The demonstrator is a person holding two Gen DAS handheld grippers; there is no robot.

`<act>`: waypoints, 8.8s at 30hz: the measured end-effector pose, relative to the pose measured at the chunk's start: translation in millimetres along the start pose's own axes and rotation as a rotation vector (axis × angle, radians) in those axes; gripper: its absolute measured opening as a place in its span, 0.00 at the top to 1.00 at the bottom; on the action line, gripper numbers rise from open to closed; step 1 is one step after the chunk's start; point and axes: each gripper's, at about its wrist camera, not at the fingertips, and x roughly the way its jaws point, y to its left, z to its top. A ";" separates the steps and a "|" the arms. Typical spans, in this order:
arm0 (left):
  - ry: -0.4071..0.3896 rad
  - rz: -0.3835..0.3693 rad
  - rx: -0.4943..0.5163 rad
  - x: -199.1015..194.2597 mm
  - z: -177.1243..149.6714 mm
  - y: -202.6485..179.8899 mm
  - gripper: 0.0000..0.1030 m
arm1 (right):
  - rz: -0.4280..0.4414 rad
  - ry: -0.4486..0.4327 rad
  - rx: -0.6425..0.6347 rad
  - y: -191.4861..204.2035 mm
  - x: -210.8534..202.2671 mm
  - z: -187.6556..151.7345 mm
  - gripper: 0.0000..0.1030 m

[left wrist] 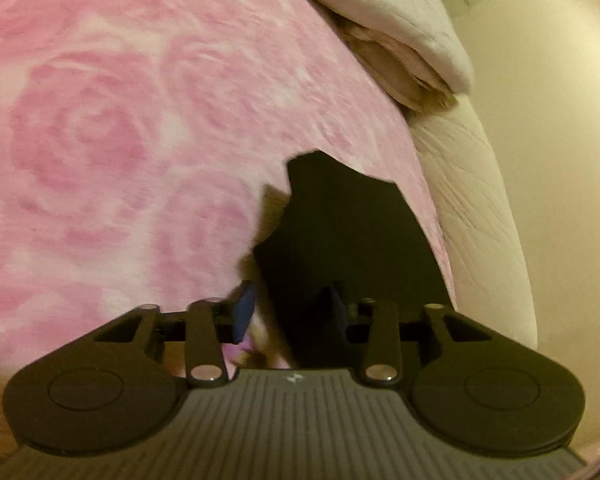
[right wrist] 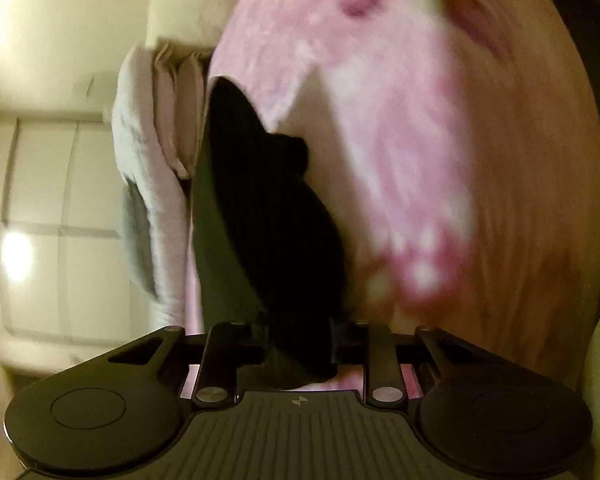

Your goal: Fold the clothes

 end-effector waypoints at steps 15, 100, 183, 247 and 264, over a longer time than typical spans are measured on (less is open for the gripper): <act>0.068 0.031 0.342 -29.8 -26.1 -34.6 0.73 | -0.115 -0.006 -0.249 23.7 -24.5 110.8 0.52; -0.032 0.458 0.807 14.4 -64.5 -95.1 0.81 | -0.413 -0.187 -1.058 68.7 -26.9 -26.0 0.86; 0.101 0.178 0.193 -40.3 -60.4 -40.7 0.52 | -0.398 0.113 -0.610 2.0 -68.5 -11.5 0.40; -0.177 -0.002 0.001 -317.8 156.2 -33.4 0.81 | 0.188 0.624 -0.207 316.5 117.6 -99.7 0.71; -0.533 0.167 -0.107 -598.5 151.1 8.7 0.81 | 0.307 0.944 -0.329 459.7 113.7 -331.1 0.71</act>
